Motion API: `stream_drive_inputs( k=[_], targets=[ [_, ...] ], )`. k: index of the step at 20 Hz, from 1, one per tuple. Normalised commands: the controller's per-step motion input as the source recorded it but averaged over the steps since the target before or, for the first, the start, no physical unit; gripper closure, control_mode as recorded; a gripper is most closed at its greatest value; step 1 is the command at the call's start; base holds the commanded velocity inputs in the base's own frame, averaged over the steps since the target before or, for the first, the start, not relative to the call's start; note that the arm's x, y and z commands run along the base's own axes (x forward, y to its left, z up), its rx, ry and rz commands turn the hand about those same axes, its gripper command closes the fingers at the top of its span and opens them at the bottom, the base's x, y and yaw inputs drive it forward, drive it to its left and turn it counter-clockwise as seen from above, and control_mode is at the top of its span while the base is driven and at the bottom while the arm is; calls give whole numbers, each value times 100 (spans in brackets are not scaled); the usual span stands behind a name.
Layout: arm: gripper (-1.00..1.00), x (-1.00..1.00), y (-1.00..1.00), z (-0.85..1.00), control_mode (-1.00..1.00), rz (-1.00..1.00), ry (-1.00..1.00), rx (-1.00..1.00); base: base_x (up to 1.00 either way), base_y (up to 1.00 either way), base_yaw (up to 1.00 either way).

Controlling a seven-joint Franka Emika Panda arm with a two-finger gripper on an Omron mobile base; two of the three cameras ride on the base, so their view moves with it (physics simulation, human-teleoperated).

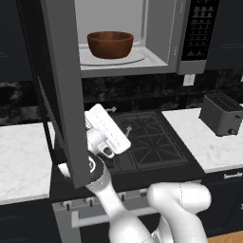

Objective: Open the microwave, place the bowl with waffle inside the microwave, then close the microwave door and turn it on.

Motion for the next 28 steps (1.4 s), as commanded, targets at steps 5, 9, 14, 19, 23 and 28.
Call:
stream_drive_inputs(
  k=[5, 9, 14, 19, 23, 28],
  targets=[
    [100, -1, 100, -29, -100, -19, 0, -19, 0, 0, 0],
    [100, -9, 83, -12, -100, -16, -2, -12, 0, 0, 0],
    [100, -31, 73, 1, -100, -5, -12, -11, 0, 0, 0],
    [100, -33, 69, 3, -100, -2, -12, -8, 0, 0, 0],
    [100, -29, 68, 19, -100, -1, -10, -5, 0, 0, 0],
    [100, -22, 70, 22, -100, 0, -7, -8, 0, 0, 0]
  ],
)
